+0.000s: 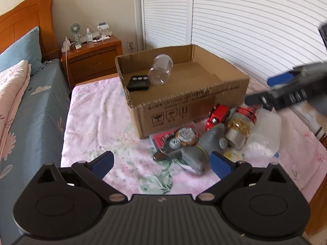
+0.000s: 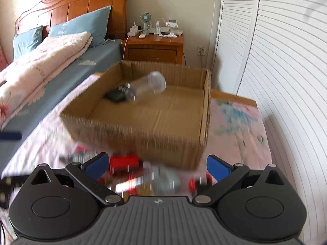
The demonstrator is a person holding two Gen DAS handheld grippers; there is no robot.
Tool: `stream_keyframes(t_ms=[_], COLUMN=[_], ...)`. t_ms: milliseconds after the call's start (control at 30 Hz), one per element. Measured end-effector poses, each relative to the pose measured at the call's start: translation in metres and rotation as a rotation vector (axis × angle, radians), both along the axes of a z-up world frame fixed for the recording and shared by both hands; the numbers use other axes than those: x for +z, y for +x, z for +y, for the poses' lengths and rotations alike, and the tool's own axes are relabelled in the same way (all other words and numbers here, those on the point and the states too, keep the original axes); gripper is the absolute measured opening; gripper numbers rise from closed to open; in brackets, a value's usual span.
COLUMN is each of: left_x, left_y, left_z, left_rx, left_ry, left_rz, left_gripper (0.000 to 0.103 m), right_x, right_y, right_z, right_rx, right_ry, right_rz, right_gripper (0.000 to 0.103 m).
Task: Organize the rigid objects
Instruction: 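Move the left gripper to the grey toy elephant while the right gripper approaches the white bottle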
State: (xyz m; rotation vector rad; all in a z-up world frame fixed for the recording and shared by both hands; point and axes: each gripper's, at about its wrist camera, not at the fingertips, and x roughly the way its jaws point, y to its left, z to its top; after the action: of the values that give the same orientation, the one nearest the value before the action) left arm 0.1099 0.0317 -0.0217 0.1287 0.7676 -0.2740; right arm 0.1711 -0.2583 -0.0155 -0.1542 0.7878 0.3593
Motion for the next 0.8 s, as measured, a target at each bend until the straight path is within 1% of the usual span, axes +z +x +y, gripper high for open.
stream_keyframes(t_ms=[167, 233, 300, 400, 500, 700, 800], left_x=[-0.008, -0.01, -0.012, -0.012, -0.01, -0.009, -0.015], left_y=[0.0, 0.0, 0.0, 0.003, 0.009, 0.029, 0.043], left_z=[-0.005, -0.008, -0.011, -0.017, -0.027, -0.053, -0.065], left_rx=[-0.02, -0.026, -0.034, -0.047, -0.062, -0.089, -0.069], left_ry=[0.002, -0.001, -0.005, -0.001, 0.003, 0.015, 0.034], left_rz=[0.024, 0.033, 0.038, 0.039, 0.031, 0.006, -0.011], left_gripper=[0.099, 0.099, 0.099, 0.099, 0.099, 0.099, 0.099], right_x=[-0.029, -0.038, -0.045, -0.052, -0.057, -0.074, -0.078], right_y=[-0.034, -0.044, -0.052, -0.051, -0.044, -0.039, -0.04], right_z=[-0.006, -0.006, -0.007, -0.008, -0.011, -0.019, -0.024], right_rx=[-0.011, -0.008, 0.006, 0.014, 0.004, -0.014, -0.024], right_ry=[-0.072, -0.11, -0.128, -0.14, -0.134, -0.096, -0.06], right_rz=[0.022, 0.006, 0.003, 0.004, 0.009, 0.046, 0.057], right_gripper=[0.103, 0.103, 0.103, 0.103, 0.103, 0.103, 0.103])
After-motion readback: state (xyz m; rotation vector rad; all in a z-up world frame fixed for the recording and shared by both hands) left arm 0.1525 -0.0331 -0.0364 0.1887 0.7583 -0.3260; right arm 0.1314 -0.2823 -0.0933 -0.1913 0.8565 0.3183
